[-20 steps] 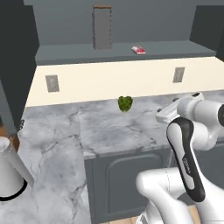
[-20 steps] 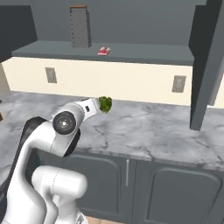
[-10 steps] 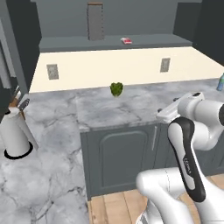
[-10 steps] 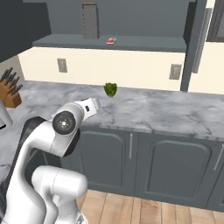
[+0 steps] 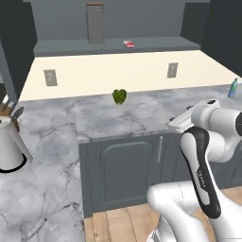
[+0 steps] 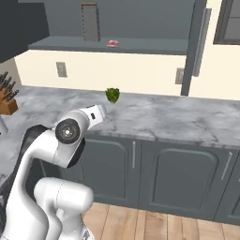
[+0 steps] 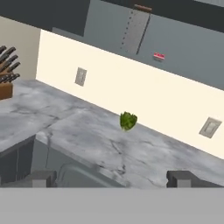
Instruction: Pick the bar and honey bottle from the counter and place them in the cabinets closest to them.
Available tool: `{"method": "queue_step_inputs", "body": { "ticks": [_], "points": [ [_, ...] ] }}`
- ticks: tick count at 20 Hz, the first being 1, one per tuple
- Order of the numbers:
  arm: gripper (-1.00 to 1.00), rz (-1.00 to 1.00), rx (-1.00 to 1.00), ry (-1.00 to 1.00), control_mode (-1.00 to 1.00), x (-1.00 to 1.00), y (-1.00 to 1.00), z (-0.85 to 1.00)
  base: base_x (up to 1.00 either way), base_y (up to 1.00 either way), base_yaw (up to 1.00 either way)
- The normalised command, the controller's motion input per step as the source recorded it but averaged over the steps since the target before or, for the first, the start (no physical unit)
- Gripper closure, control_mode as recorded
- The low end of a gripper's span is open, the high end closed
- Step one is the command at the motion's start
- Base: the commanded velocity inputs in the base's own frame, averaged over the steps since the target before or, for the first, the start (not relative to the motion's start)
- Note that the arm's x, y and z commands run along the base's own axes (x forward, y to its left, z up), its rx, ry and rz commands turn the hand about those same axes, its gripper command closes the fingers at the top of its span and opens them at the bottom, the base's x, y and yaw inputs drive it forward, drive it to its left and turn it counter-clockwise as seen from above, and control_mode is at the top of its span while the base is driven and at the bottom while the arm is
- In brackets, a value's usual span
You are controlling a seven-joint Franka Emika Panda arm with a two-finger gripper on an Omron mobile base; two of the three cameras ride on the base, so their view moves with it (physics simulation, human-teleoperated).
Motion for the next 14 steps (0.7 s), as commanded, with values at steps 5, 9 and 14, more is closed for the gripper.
{"method": "queue_step_inputs", "body": {
  "ticks": [5,9,14],
  "points": [
    [-1.00,0.00,0.00,0.00,1.00,0.00,0.00,0.00,-0.12,-0.67,-0.06],
    [-1.00,0.00,0.00,0.00,1.00,0.00,0.00,0.00,-0.07,-0.73,-0.06],
    [-1.00,0.00,0.00,0.00,1.00,0.00,0.00,0.00,-0.03,-0.72,-0.05]
  ]
}}
